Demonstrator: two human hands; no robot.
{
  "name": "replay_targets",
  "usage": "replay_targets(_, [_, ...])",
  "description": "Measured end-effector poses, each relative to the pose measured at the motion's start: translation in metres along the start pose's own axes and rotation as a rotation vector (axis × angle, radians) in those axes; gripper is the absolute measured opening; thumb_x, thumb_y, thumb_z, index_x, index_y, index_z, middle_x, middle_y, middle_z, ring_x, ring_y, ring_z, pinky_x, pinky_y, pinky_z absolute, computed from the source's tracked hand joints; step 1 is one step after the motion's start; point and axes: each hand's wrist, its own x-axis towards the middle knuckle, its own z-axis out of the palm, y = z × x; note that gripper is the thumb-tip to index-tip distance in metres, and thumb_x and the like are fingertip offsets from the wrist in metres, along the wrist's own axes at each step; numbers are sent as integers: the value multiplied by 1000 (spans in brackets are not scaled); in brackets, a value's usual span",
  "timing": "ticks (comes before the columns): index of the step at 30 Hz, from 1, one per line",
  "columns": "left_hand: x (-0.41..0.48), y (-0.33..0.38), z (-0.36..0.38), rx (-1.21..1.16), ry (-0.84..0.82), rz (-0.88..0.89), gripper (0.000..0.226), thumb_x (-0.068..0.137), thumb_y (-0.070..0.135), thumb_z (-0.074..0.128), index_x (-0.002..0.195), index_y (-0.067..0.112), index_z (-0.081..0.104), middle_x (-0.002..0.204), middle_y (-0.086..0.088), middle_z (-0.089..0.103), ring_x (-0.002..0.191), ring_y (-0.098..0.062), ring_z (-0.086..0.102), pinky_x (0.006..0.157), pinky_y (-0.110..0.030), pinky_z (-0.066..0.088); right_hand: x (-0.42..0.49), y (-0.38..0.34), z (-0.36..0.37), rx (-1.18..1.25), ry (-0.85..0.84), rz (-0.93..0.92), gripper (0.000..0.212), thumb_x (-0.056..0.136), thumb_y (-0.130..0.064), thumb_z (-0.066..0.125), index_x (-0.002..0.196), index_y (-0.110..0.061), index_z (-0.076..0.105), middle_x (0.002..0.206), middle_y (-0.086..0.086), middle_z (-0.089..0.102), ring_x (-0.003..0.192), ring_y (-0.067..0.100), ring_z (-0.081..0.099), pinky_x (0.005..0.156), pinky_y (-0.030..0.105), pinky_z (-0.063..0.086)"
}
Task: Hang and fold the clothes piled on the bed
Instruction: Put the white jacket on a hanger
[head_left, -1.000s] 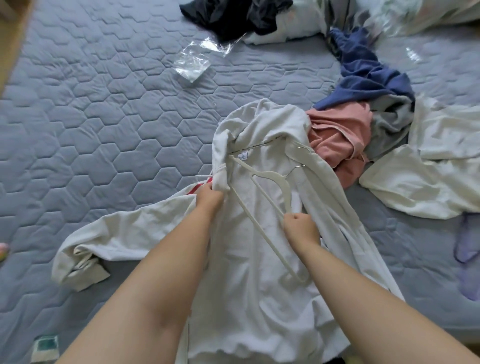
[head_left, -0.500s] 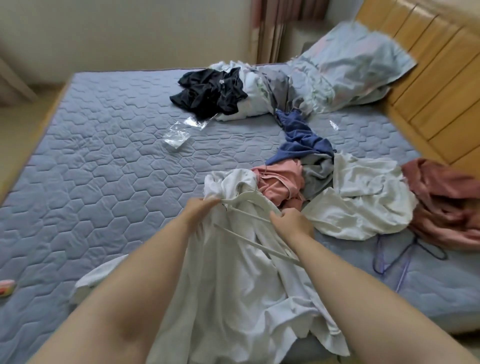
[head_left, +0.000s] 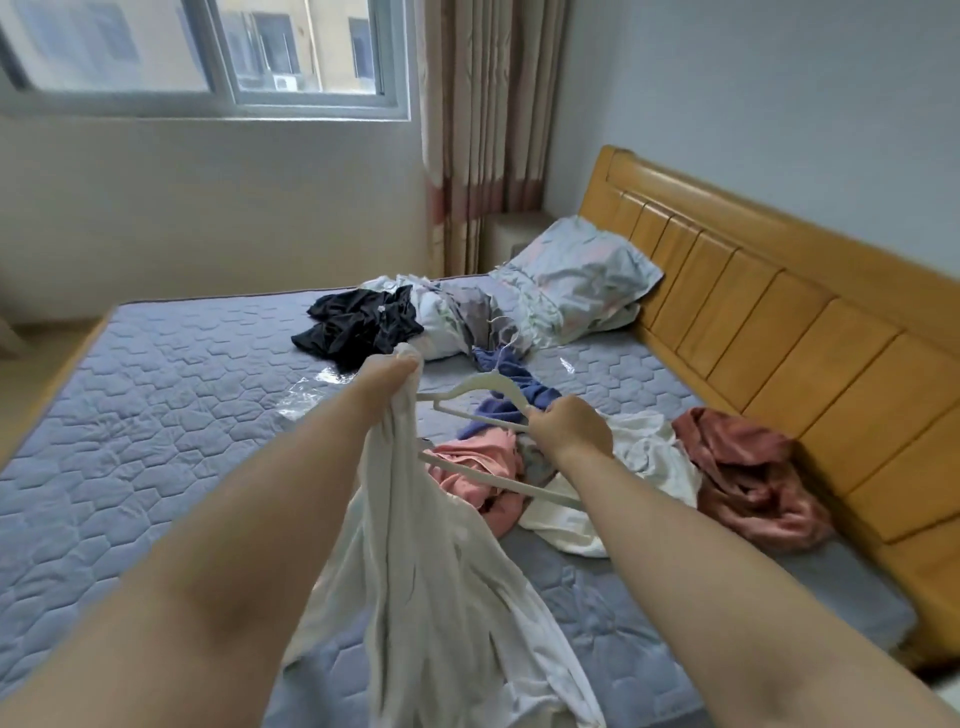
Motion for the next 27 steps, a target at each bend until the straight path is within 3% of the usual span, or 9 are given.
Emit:
replay_targets(3, [-6, 38, 5, -33, 7, 22, 27, 94, 22, 57, 113, 3, 59, 102, -15, 56, 94, -25, 53, 83, -32, 41, 1, -4, -36, -5, 83, 5, 43, 91, -47, 50, 102, -7, 65, 104, 11, 67, 92, 31, 61, 69, 29, 40])
replay_targets(6, [-17, 73, 17, -66, -49, 62, 24, 91, 24, 59, 105, 5, 57, 102, -15, 55, 90, -25, 52, 80, -32, 41, 0, -8, -68, -80, 207, 13, 40, 94, -42, 48, 107, -6, 62, 106, 11, 66, 97, 31, 62, 71, 30, 40])
replay_targets(8, [-25, 94, 31, -57, -79, 88, 34, 77, 30, 62, 101, 5, 58, 102, -17, 55, 87, -25, 52, 78, -33, 42, 2, -8, -86, -168, 300, -3, 33, 96, -37, 46, 102, -9, 63, 101, 9, 67, 98, 29, 61, 80, 31, 40])
replay_targets(10, [-28, 110, 46, -52, -93, 125, 42, 83, 32, 57, 114, 3, 57, 113, -16, 58, 95, -23, 54, 86, -33, 44, 8, -3, -102, -209, 380, 25, 30, 96, -35, 44, 97, -12, 64, 98, 6, 67, 103, 28, 57, 94, 37, 36])
replay_targets(12, [-27, 123, 58, -39, -73, 124, 47, 93, 37, 45, 128, 6, 50, 127, -8, 56, 113, -20, 53, 100, -36, 43, 15, 8, -117, -181, 435, 84, 31, 96, -37, 45, 97, -12, 64, 98, 7, 66, 107, 29, 54, 95, 39, 32])
replay_targets(18, [-4, 139, 55, -31, 19, 116, 59, 81, 48, 49, 126, 12, 58, 126, -14, 59, 113, -32, 58, 104, -46, 43, 28, 53, -137, -16, 565, 104, 52, 91, -58, 46, 71, -12, 61, 76, 7, 62, 96, 29, 54, 93, 42, 32])
replay_targets(20, [-12, 145, 60, -1, 30, 153, 49, 90, 44, 46, 127, 13, 58, 124, -11, 60, 115, -31, 56, 106, -44, 41, 30, 67, -136, 40, 571, 112, 56, 89, -60, 47, 57, -15, 48, 63, 4, 53, 90, 29, 55, 89, 41, 32])
replay_targets(23, [-17, 152, 71, 14, 69, 205, 39, 97, 31, 43, 128, 12, 58, 125, -9, 59, 117, -28, 54, 105, -36, 40, 30, 81, -134, 81, 580, 136, 55, 90, -58, 48, 53, -18, 42, 61, 3, 50, 89, 30, 56, 89, 41, 33])
replay_targets(27, [-7, 156, 80, 24, 109, 301, 33, 96, 14, 39, 117, 12, 64, 112, -8, 63, 104, -25, 57, 87, -26, 42, 31, 93, -134, 92, 641, 179, 47, 90, -55, 48, 71, -15, 63, 69, 4, 53, 92, 30, 54, 91, 41, 32])
